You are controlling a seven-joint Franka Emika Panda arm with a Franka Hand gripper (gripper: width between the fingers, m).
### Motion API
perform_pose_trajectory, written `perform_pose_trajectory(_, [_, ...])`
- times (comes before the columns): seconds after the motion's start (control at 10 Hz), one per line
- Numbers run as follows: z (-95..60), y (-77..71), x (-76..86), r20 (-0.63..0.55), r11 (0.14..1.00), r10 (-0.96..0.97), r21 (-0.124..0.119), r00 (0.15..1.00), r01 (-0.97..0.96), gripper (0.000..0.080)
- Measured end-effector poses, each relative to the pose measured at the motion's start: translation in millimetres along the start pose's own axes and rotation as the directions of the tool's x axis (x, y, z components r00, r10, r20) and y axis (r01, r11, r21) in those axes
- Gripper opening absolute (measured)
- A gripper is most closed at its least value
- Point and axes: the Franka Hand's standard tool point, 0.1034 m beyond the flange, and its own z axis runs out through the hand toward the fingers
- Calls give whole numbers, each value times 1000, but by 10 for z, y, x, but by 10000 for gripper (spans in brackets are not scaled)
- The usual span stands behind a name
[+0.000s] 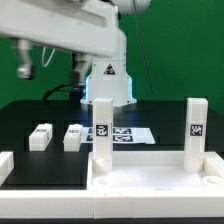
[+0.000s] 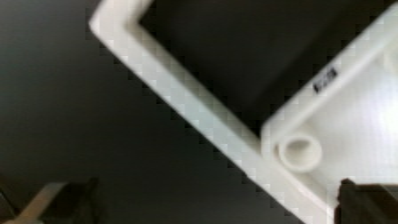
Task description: Assemble desk
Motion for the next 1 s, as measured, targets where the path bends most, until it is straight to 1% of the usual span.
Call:
perform_pose_trajectory(0.1, [52,-25,-281,13,991,127,28,992,-127,649])
perform_pose_trajectory(0.2, [106,-38,-369,-16,984,176,6,984,-176,649])
perform_pose_trajectory(0.3, [119,-82,-365,-5,967,255,19,967,-254,649])
perform_pose_trajectory(0.4, [111,-71,-353,-6,960,279,18,960,-279,649])
perform_pose_trajectory(0.6, [120,-79,-352,-3,920,391,20,920,-391,649])
perform_pose_trajectory(0.7, [146,-91,-378,2,893,450,24,893,-450,649])
perform_pose_trajectory(0.8, [317,-166,-626,29,844,533,51,845,-534,649])
perform_pose_trajectory(0.9, [476,-300,-829,76,793,601,66,796,-605,649])
perform_pose_trajectory(1.0, [555,-389,-913,111,723,677,84,727,-686,649])
